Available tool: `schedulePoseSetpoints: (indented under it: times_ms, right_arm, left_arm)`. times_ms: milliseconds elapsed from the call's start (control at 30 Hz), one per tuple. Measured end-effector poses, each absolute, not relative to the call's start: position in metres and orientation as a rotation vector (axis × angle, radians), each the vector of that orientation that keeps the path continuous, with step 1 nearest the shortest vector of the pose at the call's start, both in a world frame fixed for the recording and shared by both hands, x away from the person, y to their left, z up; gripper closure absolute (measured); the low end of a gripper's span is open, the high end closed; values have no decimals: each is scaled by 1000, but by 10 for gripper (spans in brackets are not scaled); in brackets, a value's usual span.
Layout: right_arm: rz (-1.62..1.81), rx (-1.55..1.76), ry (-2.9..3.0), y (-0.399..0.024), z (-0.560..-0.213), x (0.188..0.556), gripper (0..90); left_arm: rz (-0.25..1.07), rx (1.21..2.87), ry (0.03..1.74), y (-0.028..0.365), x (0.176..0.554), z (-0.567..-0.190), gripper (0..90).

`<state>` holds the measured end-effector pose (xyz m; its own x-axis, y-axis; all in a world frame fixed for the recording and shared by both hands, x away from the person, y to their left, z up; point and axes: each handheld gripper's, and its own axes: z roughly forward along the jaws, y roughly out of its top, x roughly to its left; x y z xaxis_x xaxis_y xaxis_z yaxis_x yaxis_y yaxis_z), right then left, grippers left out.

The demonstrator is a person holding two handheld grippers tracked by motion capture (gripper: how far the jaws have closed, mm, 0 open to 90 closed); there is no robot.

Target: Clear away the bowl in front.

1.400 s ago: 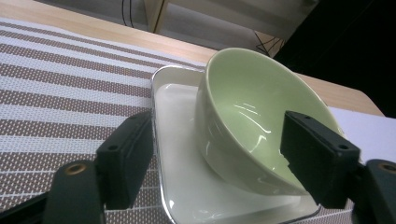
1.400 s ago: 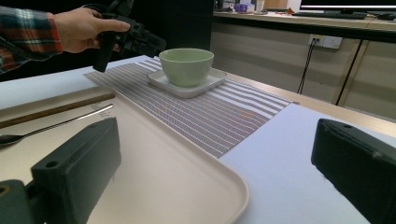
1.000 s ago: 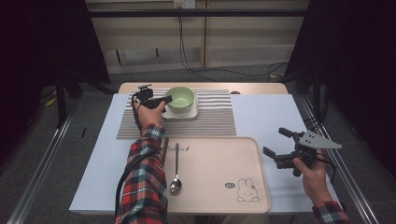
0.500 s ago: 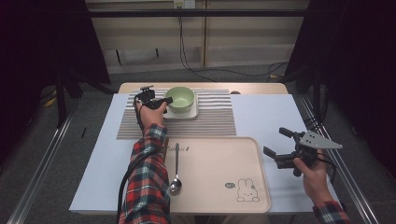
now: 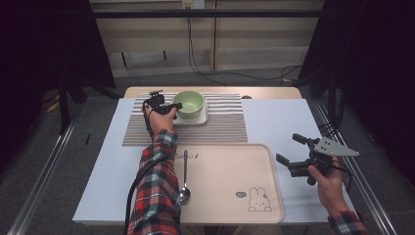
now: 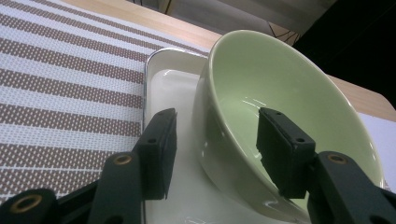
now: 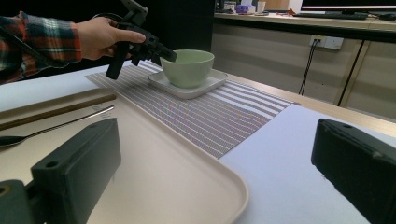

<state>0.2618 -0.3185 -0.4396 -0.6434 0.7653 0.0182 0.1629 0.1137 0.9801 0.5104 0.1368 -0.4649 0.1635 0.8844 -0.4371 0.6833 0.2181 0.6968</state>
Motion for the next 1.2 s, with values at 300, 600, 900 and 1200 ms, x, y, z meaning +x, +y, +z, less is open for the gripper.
schedulePoseSetpoints:
  times_ms: [300, 600, 900, 1200]
  right_arm:
    - [1560, 900, 1890, -319, -439, 261, 10]
    - [1567, 902, 1885, -320, -439, 261, 10]
    - [1561, 905, 1883, -320, -439, 261, 10]
    - [1572, 902, 1884, -320, -439, 262, 10]
  left_arm:
    - [269, 1492, 1622, 131, 510, -468, 582]
    - [290, 1446, 1672, 130, 509, -467, 700]
    - [353, 1473, 1667, 128, 508, -467, 813]
    - [303, 1447, 1669, 134, 509, -461, 817]
